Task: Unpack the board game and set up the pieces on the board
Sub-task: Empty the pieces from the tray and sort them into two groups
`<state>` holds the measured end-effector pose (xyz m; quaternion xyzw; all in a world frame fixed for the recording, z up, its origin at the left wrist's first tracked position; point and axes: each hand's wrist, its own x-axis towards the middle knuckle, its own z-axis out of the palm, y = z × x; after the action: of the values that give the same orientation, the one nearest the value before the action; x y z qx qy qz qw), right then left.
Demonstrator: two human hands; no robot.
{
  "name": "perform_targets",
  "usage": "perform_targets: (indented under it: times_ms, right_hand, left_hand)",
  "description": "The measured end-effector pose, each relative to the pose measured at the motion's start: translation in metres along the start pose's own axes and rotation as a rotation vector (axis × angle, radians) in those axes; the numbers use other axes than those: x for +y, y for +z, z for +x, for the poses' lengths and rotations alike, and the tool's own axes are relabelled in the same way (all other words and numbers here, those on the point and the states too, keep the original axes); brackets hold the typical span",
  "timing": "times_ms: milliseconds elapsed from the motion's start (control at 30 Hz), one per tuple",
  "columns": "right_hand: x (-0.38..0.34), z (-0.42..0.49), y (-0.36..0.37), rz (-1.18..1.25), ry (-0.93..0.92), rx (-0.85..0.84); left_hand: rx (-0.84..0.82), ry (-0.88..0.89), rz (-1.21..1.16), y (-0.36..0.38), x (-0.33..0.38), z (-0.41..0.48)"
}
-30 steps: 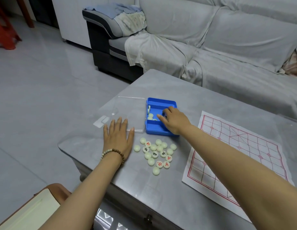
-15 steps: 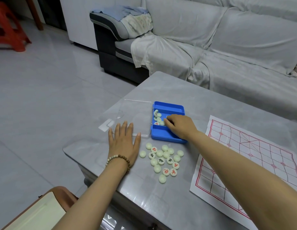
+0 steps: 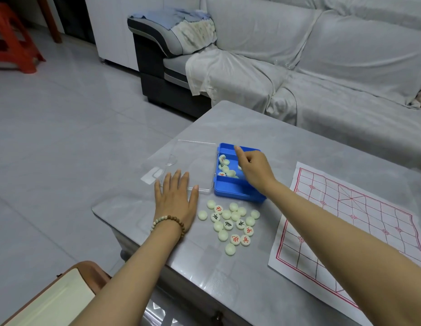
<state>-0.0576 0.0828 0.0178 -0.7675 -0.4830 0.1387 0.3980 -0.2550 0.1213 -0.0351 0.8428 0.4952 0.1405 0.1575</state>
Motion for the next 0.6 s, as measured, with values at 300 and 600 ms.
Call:
perform_targets:
  times_ms: [300, 600]
  right_hand:
    - [-0.046, -0.124, 0.066, -0.284, -0.355, -0.285]
    - [-0.028, -0.127, 0.061, -0.359, -0.52, -0.341]
  left_hand:
    - [0.286, -0.092, -0.516, -0.011, -0.015, -0.002]
    - [0.252, -0.04, -0.339, -0.02, -0.044, -0.016]
